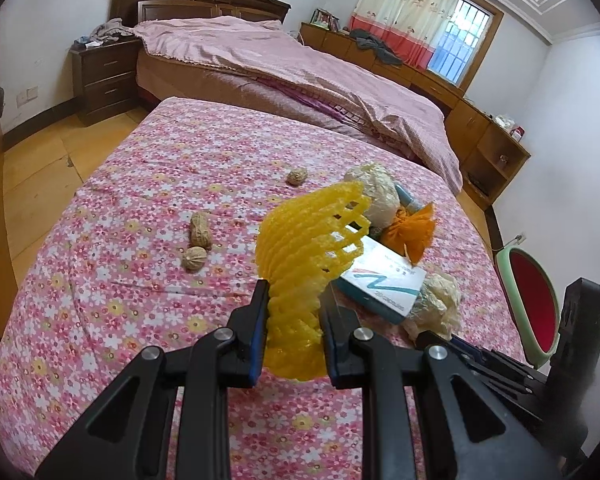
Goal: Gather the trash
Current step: 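Grasp the white crumpled paper with the right tool while the left holds the net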
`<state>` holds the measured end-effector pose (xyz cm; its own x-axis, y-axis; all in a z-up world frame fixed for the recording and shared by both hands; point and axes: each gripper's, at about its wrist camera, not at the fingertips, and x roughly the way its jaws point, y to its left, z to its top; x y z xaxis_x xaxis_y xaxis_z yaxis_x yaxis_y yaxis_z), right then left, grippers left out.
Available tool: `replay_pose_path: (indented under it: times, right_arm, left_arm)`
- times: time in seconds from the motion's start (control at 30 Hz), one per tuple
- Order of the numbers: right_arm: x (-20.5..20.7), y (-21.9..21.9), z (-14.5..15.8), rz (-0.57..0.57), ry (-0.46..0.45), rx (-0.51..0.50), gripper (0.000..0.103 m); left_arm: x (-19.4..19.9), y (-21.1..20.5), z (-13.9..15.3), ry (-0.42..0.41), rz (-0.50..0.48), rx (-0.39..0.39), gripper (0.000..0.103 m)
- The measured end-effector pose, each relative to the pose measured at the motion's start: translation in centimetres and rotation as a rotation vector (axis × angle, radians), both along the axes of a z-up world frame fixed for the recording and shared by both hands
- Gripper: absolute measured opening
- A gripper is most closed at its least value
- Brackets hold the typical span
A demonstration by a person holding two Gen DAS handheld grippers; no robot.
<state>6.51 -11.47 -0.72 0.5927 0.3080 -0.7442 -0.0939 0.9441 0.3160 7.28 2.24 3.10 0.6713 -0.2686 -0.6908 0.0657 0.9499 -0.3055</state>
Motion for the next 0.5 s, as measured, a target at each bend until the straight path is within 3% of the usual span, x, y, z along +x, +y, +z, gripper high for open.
replay_pose_path:
  times: [0.2,0.5]
  right_arm:
    - [-1.7,-1.2,1.1,-0.025,-0.035,0.015,0.007]
    - [-4.6,-4.6,4.2,-0.102,-0.127,0.052,0.005]
  left_arm:
    - [-1.1,-1.6,1.3,-0.023,-0.040,0.003,0.023]
    - [-1.5,-4.4,3.1,-0.037,-0.108,0.000,0.023]
